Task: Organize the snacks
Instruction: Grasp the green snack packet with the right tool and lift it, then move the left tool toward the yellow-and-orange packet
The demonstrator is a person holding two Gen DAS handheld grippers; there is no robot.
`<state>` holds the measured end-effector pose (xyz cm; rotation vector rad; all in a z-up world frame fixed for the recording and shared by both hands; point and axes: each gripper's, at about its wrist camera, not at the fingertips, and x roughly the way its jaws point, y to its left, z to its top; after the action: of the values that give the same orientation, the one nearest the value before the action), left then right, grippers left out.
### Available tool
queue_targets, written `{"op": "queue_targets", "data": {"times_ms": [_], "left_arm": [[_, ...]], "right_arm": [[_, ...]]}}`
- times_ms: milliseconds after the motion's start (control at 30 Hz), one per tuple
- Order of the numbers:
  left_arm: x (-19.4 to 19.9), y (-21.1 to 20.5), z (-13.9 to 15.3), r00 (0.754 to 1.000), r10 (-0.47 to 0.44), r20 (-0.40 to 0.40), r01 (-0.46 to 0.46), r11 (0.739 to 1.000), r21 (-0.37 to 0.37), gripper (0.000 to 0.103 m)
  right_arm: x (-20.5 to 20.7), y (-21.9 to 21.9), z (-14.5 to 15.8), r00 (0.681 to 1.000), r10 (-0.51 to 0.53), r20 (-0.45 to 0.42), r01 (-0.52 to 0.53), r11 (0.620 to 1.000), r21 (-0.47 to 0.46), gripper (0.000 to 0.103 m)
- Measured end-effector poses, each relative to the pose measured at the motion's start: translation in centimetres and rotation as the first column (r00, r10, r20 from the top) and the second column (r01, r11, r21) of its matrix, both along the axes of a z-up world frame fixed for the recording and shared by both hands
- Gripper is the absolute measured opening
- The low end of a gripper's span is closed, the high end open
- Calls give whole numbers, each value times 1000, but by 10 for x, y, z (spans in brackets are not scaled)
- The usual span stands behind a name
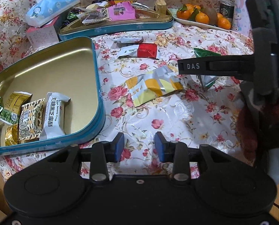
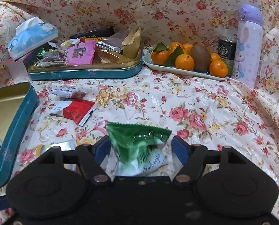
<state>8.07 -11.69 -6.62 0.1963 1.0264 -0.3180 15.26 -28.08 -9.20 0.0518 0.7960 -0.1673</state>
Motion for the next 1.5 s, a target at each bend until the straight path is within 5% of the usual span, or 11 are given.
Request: {"op": "queue_targets", "data": {"times_ms": [167, 333, 900, 1500], "left_arm": [[-1, 0, 0, 1000, -5, 11, 5, 1000, 0, 45], [-1, -3, 2, 999, -24, 29, 24, 1000, -4, 44], [44, -25, 8, 997, 10, 77, -12, 1000, 19, 44], [64, -43, -2, 999, -31, 26, 32, 999, -18, 44]], "right_arm": [[-4, -2, -3, 998, 45, 43, -44, 999, -16, 60], [-15, -8, -6, 992, 85, 94, -84, 996, -20, 56], [-29, -47, -9, 977, -89, 196, 55, 983, 177, 56], [-30, -51, -11, 973, -111, 203, 67, 974, 215, 56]]}}
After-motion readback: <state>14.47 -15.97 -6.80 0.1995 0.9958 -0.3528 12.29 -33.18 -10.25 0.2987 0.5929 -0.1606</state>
